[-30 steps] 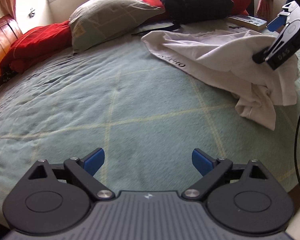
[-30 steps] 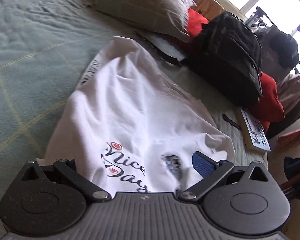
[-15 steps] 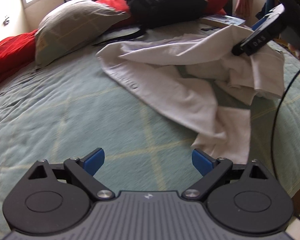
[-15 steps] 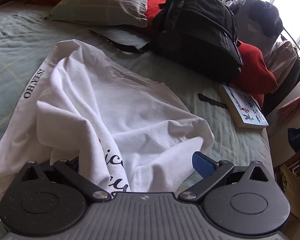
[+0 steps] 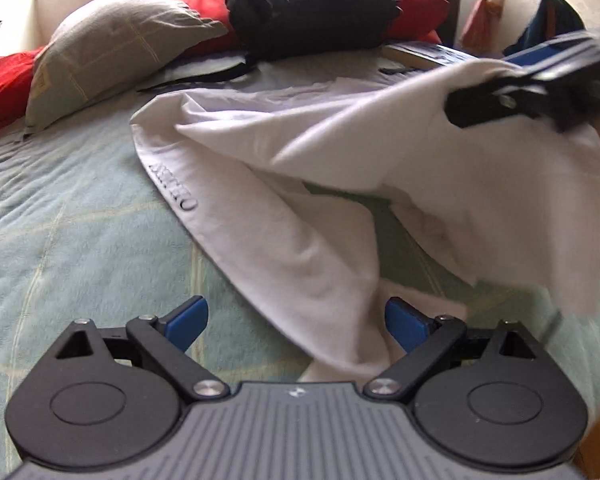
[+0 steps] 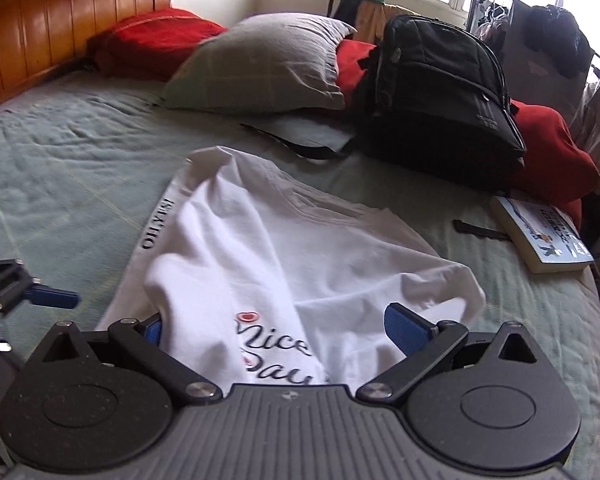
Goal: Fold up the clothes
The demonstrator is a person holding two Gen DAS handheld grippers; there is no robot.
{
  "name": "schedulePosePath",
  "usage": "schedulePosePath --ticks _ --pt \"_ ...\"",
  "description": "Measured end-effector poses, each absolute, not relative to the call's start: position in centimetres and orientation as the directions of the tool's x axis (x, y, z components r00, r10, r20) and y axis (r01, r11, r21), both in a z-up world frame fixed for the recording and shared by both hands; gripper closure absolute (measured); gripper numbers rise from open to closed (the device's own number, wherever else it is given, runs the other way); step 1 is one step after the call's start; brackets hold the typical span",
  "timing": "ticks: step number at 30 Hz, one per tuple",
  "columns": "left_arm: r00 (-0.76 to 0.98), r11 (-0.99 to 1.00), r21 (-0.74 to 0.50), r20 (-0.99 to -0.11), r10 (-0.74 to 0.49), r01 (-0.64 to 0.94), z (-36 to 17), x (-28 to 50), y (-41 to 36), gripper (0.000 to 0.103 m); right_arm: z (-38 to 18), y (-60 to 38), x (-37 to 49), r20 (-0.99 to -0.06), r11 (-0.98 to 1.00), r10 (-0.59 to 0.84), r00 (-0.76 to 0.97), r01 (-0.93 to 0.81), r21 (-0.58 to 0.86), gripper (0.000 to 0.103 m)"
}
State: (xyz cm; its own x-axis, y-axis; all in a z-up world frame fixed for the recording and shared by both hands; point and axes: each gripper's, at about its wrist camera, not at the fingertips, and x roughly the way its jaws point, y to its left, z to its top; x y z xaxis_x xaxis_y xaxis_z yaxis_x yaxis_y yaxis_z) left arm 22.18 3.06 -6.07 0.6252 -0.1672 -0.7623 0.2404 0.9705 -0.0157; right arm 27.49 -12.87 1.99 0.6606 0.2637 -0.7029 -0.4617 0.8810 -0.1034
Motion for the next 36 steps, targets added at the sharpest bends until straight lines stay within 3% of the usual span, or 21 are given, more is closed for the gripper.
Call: schedulePosePath --ticks 7,21,30,36 --pt "0.608 0.987 -0.062 -0.782 -0.139 0.146 -7.9 26.1 2.4 0.008 1.6 -13.6 27.1 -0.69 0.891 0.325 0.647 -0.453 -0.005 0.0" --pt "0.622 0.958 0.285 -0.751 0.223 0.0 -7.1 25.2 7.2 0.006 3.8 -14.6 24.5 -0.608 0.881 0.397 0.688 -0.471 0.042 0.0" --pt "0.585 0.971 0.239 -0.786 0.2 -0.011 -6.8 26.2 9.6 0.006 4.0 -14.3 24.8 -0.593 0.877 0.414 0.69 -0.476 0.059 0.0" --pt "0.591 0.909 0.4 -0.708 0.387 -0.115 -5.6 26.8 12.7 0.006 3.6 -14.7 24.9 -0.594 0.885 0.404 0.696 -0.462 0.059 0.0"
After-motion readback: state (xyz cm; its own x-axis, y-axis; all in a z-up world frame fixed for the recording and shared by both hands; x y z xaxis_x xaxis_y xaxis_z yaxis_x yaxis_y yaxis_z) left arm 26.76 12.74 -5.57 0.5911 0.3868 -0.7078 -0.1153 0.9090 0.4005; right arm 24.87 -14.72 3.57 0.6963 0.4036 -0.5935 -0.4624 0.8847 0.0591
